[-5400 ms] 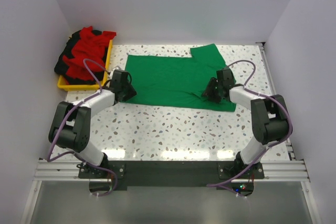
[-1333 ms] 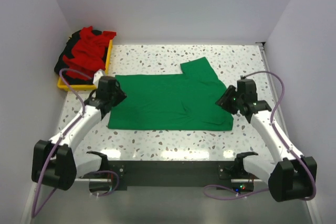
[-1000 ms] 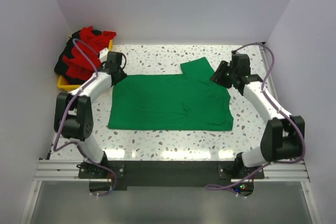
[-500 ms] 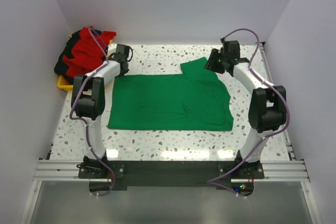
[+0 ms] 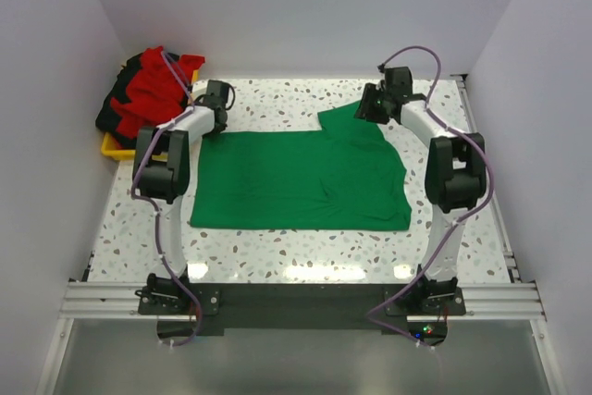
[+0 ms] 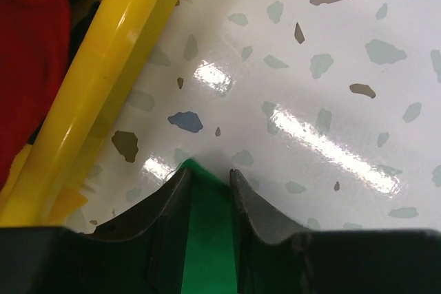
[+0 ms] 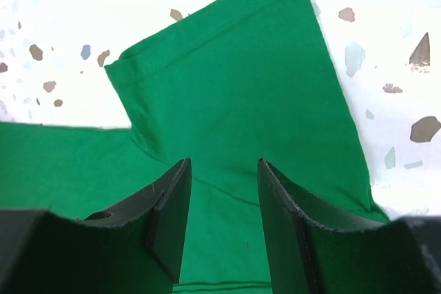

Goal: Fold and stack the t-shirts
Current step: Fold the tshirt

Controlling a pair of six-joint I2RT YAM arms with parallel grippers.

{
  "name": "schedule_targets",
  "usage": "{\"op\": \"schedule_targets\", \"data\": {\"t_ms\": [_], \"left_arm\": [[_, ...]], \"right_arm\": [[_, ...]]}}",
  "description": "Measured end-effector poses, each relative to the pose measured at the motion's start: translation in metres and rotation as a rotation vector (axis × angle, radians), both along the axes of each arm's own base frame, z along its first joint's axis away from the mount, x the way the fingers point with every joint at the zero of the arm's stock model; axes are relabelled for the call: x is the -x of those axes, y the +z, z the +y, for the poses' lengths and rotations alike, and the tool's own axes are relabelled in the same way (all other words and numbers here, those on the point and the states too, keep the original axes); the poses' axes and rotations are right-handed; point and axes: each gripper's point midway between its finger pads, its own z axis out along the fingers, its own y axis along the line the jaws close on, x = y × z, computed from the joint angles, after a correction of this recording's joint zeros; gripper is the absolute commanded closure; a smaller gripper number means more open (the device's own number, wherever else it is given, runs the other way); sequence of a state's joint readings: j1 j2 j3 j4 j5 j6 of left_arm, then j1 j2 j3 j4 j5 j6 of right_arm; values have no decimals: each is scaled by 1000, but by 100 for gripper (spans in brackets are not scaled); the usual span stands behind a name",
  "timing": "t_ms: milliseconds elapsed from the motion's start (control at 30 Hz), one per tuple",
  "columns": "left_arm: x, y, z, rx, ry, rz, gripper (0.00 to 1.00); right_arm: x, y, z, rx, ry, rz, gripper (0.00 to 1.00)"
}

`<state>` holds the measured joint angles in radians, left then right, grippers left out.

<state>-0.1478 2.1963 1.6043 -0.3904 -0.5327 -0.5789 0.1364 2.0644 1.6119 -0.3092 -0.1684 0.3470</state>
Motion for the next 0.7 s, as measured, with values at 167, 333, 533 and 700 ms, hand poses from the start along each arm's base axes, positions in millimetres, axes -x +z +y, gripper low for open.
{"op": "schedule_targets", "data": {"t_ms": [167, 333, 533, 700], "left_arm": [[-1, -2, 1, 1, 1, 2, 73], [-1, -2, 1, 0, 2, 3, 79], [-1, -2, 1, 0, 1, 2, 82], [-2, -2, 1, -3, -5, 0, 82]], "right_arm": [[-6, -6, -2, 18, 2, 11, 52], [-24, -3, -6, 54, -10, -14, 51], [-49, -7, -12, 102, -34, -34, 51], [-65, -28, -16, 135, -50, -12, 51]]}}
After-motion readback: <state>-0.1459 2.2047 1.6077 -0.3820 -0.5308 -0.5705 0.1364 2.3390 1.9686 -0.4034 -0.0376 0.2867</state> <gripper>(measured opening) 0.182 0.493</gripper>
